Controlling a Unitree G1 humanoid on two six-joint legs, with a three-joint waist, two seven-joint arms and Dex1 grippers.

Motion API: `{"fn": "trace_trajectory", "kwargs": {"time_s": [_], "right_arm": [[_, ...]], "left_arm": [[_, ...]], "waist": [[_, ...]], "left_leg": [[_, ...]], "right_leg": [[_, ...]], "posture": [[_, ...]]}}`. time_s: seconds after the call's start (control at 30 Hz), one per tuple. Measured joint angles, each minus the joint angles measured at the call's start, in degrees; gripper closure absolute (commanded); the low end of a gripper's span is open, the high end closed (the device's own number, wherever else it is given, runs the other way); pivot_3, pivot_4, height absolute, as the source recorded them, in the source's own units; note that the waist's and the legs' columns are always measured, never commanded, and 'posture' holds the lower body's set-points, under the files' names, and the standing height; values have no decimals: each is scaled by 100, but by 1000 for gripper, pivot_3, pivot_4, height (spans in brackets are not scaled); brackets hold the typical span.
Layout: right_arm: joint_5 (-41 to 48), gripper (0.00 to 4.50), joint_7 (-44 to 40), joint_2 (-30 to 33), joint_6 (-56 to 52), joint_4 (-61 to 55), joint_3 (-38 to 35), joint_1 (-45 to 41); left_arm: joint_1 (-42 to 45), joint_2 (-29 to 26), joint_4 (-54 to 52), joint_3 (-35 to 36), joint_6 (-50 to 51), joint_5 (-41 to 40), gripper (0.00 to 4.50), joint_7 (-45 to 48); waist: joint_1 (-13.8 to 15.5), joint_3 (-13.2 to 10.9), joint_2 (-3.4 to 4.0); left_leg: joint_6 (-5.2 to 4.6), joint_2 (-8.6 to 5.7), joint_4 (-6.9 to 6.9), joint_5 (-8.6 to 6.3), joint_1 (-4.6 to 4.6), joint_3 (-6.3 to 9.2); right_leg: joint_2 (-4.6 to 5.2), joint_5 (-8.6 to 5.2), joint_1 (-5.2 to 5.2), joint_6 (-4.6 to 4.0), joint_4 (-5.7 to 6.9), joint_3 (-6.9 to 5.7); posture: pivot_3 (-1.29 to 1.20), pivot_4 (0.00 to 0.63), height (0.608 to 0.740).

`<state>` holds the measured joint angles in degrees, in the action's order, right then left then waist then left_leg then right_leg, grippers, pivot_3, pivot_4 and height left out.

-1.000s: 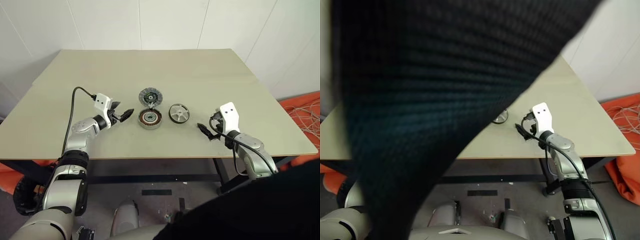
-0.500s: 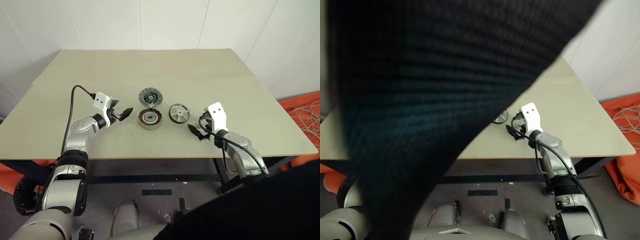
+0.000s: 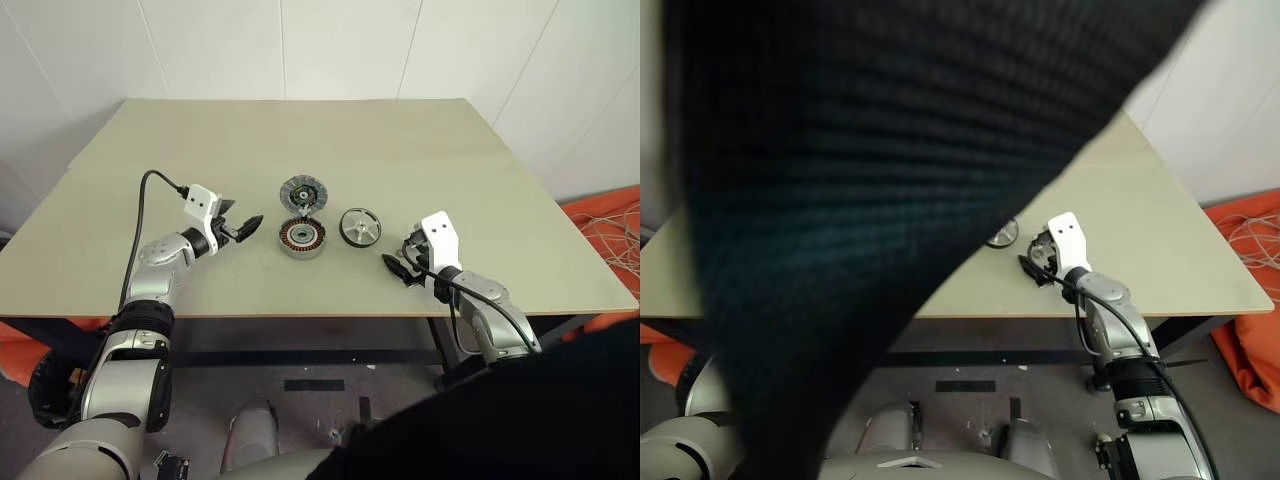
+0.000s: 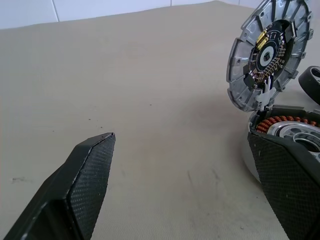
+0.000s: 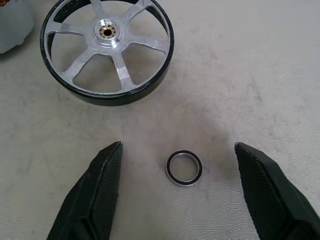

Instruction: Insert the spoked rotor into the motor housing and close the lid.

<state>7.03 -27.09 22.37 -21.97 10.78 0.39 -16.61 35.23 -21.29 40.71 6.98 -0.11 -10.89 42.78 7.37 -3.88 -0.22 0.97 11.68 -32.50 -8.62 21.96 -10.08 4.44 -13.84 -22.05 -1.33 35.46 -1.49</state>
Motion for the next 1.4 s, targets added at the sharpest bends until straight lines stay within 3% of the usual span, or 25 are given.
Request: {"fn": "trace_trajectory", "kwargs": {"time_s": [0.2, 0.6, 0.7, 0.87, 1.03, 1.4], "right_arm": [[71, 3345, -83, 25, -86, -164, 0, 125], [124, 3345, -83, 108, -417, -371, -31, 154], [177, 3857, -74, 108, -496, -394, -52, 154], [225, 3904, -35, 64, -563, -439, -78, 153], [374, 3904, -45, -249, -755, -747, -48, 44], [401, 3904, -312, -1035, -909, -995, 882, -1031]], "left_arm": [[32, 0, 95, -5, -23, 58, 0, -30], [55, -4, 121, -24, -60, 80, 0, -28], [56, -5, 121, -25, -63, 83, 0, -29], [59, -15, 121, -25, -65, 83, 0, -29], [69, -27, 121, -28, -64, 83, 0, -28], [77, -49, 111, -66, -46, 81, 0, -51]], "waist": [[6, 0, 0], [6, 0, 0], [5, 0, 0], [1, 0, 0], [-32, 0, 0], [-26, 0, 0]], "left_leg": [[0, -1, -3, 0, -1, 1], [0, -1, -2, 0, -1, 1], [0, 0, -1, 0, -2, 1], [0, 0, -1, 0, -2, 1], [2, 3, 5, 1, 0, 0], [9, 5, 8, 5, 2, 1]], "right_leg": [[2, 0, 4, 0, 0, -1], [2, 0, 3, 0, 0, -1], [2, 0, 3, 1, 0, -1], [2, 0, 2, 0, 0, -1], [-2, 0, -7, 0, 1, 1], [-4, 0, -12, 0, 7, 1]], "posture": [[0, 0, 740], [0, 0, 740], [0, 0, 740], [0, 0, 740], [0, 0, 740], [0, 0, 740]]}}
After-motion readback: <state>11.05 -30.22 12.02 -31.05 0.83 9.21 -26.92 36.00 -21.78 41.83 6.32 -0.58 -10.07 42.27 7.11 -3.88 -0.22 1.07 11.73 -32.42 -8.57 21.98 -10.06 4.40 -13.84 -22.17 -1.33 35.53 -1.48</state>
